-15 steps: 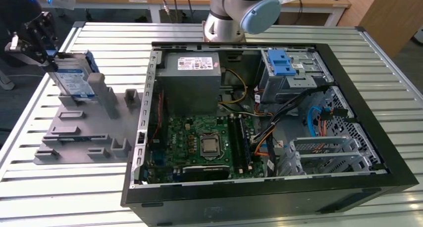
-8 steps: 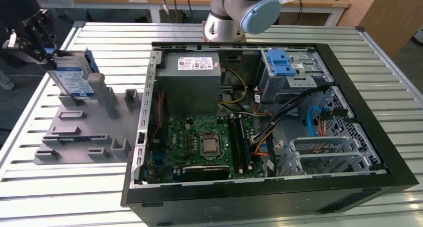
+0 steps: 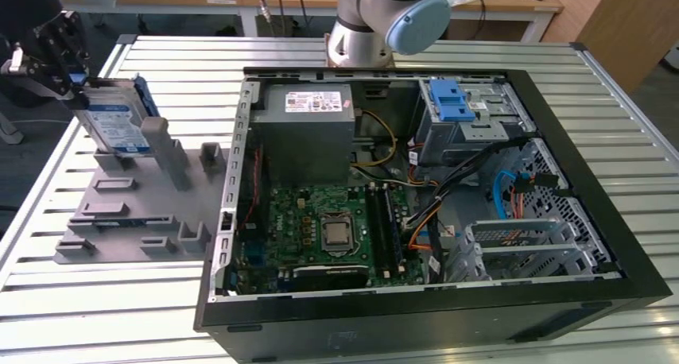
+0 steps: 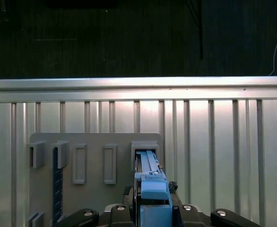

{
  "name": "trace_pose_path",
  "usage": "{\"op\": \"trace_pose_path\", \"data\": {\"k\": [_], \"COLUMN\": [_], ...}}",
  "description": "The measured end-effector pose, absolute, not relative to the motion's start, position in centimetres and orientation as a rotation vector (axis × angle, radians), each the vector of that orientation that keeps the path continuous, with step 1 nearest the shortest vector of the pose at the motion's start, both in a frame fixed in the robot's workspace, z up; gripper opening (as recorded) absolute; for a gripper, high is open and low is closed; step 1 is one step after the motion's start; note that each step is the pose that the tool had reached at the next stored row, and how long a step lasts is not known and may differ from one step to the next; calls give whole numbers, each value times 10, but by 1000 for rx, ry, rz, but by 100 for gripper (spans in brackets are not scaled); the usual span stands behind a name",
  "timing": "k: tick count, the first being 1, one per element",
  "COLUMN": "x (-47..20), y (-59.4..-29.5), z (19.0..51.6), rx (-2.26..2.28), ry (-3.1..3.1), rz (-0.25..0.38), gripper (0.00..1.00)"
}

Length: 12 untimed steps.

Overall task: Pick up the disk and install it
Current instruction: 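Pick up the disk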

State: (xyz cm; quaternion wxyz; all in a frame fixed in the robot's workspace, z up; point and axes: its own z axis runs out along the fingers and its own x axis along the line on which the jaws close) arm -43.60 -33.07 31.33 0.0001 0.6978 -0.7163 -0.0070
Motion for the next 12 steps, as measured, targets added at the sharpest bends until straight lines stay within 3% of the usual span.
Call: {"op": "trace_pose_path", "data": {"k": [12], "x": [-436], "y": [-331], "z": [323], "rx": [2192], "ry": [-2250], "rz": [-22], "gripper": [36]}}
